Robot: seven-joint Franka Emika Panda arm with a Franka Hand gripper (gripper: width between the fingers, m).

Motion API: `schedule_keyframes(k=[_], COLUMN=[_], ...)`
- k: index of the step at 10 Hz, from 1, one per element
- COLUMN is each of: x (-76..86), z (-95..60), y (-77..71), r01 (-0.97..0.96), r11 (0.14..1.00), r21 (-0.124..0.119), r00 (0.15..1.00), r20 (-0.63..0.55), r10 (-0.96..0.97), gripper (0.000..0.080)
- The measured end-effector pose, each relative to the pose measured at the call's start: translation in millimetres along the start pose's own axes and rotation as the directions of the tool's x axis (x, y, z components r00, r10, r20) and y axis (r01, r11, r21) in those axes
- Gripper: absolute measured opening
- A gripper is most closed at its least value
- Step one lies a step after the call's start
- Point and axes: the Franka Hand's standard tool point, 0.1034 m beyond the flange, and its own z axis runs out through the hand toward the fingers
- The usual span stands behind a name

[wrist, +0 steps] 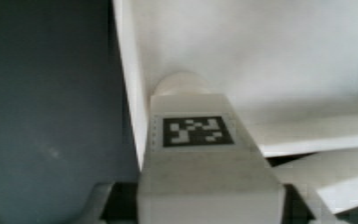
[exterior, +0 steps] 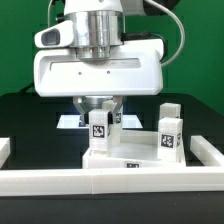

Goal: Assemble square table

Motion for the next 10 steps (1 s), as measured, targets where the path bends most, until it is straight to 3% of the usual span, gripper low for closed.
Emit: schedule_keyframes(k=[5,10], x=[-0.1,-0.7], z=[1.5,2.1], y=[-6.3,-12.5], r01=[-0.476,-0.677], r11=[0.880,0.736], r21=[0.006,0.009], r00=[0.880,0.736], r20=[-0.002,0.000], r10=[0.476,0.677], gripper=[0.0290,0.0290])
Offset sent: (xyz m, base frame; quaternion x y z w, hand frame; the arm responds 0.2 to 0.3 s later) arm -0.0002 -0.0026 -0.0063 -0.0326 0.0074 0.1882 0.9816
